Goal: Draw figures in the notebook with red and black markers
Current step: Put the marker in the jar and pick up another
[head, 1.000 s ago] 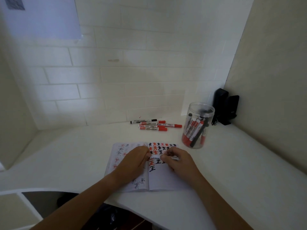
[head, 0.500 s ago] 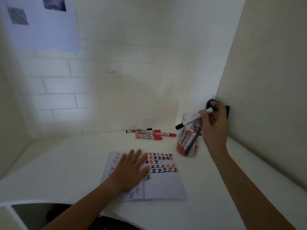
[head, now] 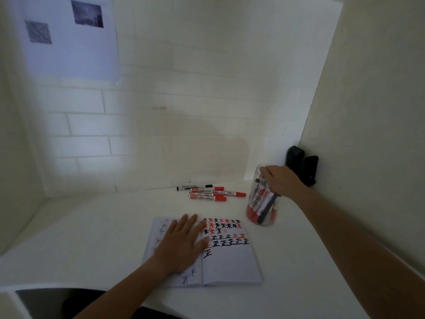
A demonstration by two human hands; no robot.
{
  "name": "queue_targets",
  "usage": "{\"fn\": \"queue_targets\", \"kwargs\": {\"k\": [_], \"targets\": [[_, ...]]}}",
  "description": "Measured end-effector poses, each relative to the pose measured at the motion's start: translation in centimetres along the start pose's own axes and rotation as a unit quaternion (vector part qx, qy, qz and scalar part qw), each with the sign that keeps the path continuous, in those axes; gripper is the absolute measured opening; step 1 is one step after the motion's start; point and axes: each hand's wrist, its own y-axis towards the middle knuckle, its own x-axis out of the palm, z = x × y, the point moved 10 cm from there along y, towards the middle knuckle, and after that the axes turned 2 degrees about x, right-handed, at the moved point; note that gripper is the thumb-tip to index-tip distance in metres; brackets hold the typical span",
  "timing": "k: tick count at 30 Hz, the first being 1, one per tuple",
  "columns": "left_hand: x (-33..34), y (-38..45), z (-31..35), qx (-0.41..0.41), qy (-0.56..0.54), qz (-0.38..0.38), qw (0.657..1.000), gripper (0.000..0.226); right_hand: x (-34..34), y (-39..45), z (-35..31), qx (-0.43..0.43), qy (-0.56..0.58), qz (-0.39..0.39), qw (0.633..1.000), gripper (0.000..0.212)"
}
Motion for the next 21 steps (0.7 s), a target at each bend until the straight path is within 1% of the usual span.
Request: {"fn": "queue_targets", "kwargs": {"k": [2, 4, 6, 7, 8, 10, 11, 12, 14, 16, 18, 21], "targets": [[0.0, 0.0, 0.1, 0.000, -0.004, 0.000, 1.000, 0.076, -0.2, 0.1, -0.5, -0.004, 0.017, -0.002, 1.000, 0.036], [-0.3, 0.0, 0.2, 0.003, -0.010, 0.005, 1.000, 0.084, 0.0, 0.2, -0.5, 0.008, 0.042, 0.004, 0.999, 0.035], [-1.1, 0.3, -0.1, 0.003, -0.010, 0.014, 1.000, 0.089, -0.4, 0.2, -0.3, 0.023, 0.092, 0.051, 0.994, 0.038], [-1.6, 0.6, -0.4, 0.004, -0.009, 0.027, 1.000, 0.088, -1.1, 0.2, -0.3, 0.023, 0.115, 0.100, 0.988, 0.041], [-2.1, 0.8, -0.5, 0.006, -0.008, 0.045, 0.999, 0.083, -2.0, 0.0, -0.6, 0.011, 0.113, 0.155, 0.981, 0.041], [-2.6, 1.2, -0.7, 0.014, -0.009, 0.074, 0.997, 0.069, -3.7, -0.9, -2.6, -0.050, 0.072, 0.270, 0.959, 0.030], [-2.5, 1.2, -0.7, 0.018, -0.012, 0.083, 0.996, 0.064, -4.2, -1.4, -4.0, -0.091, 0.054, 0.312, 0.944, 0.022], [-2.3, 1.2, -0.8, 0.021, -0.015, 0.089, 0.996, 0.061, -4.3, -1.8, -5.6, -0.128, 0.047, 0.335, 0.932, 0.016], [-2.1, 1.2, -0.8, 0.027, -0.021, 0.100, 0.994, 0.059, -3.1, -1.5, -8.4, -0.190, 0.046, 0.329, 0.924, 0.007], [-2.1, 1.2, -0.9, 0.030, -0.028, 0.106, 0.994, 0.058, -0.2, 0.0, -10.6, -0.221, 0.066, 0.259, 0.938, 0.007], [-2.2, 1.2, -0.9, 0.032, -0.036, 0.114, 0.992, 0.056, 3.7, 2.0, -11.9, -0.215, 0.081, 0.174, 0.957, 0.013], [-2.2, 1.1, -0.8, 0.036, -0.043, 0.122, 0.991, 0.054, 8.7, 4.6, -12.5, -0.163, 0.085, 0.101, 0.978, 0.018]]}}
